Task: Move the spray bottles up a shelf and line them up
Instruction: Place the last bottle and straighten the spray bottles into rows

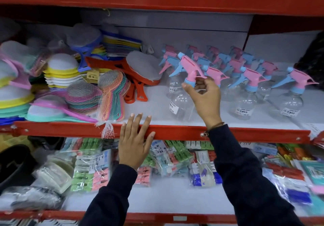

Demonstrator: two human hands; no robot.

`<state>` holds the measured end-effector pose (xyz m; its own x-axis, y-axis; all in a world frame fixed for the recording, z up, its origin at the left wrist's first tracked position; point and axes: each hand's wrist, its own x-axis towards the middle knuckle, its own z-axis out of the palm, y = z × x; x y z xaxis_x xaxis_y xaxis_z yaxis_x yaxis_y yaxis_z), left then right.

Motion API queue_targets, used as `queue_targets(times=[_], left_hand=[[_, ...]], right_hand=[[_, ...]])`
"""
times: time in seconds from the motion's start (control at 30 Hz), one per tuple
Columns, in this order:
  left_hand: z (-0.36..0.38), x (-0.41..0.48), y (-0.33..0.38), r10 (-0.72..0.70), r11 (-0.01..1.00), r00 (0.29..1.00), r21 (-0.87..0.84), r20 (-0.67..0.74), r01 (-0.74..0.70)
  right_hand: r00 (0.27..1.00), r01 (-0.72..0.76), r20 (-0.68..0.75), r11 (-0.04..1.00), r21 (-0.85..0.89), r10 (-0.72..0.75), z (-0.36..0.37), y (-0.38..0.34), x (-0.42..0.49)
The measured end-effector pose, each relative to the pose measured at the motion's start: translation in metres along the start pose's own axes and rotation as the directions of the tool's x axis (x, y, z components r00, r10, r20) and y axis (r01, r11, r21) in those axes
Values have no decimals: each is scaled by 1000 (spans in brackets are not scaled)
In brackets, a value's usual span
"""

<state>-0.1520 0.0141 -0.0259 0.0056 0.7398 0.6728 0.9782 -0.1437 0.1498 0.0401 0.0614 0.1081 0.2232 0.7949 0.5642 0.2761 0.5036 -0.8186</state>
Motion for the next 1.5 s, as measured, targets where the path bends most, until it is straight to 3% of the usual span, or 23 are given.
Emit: queue_targets(times=[0.13, 0.4, 0.57, 0.83, 0.9, 1.03, 1.17, 1.37, 1.43, 1.5], left_hand=[[-1, -1, -1, 1, 1000, 1000, 1, 20, -2], [-1, -1, -2, 2, 1000, 1000, -20, 29, -1], [-4, -2, 0, -12, 999, 998, -45, 63, 15], [-25, 12, 23, -100, 957, 993, -265, 63, 114], [-31, 30, 34, -85, 940, 989, -319, 117, 118], [-27, 70, 43, -77, 865, 926, -436, 369, 246], [-19, 86, 39, -36, 831, 884, -477, 467, 286], [-20, 82, 41, -60, 853, 913, -454, 404, 257], [-20, 76, 48, -125, 819, 958, -518, 260, 247], [-26, 67, 65, -172, 777, 985, -611, 28, 153]], right_hand=[[999, -37, -18, 998, -52, 36, 22, 22, 7], [994, 59, -71, 970, -235, -78, 39, 33, 4], [995, -27, -99, 982, -186, 9, 39, 28, -2], [994, -91, 55, 994, -59, 95, 13, 31, -17], [986, -124, 104, 988, -97, 134, 5, 34, -24], [939, -231, 221, 961, -152, 261, 2, 40, -28], [936, -233, 221, 953, -193, 273, 3, 38, -27], [941, -214, 229, 962, -169, 250, -3, 33, -31], [972, -166, 154, 981, -96, 180, -14, 32, -33], [995, -95, 8, 995, -5, 95, -30, 33, -36]])
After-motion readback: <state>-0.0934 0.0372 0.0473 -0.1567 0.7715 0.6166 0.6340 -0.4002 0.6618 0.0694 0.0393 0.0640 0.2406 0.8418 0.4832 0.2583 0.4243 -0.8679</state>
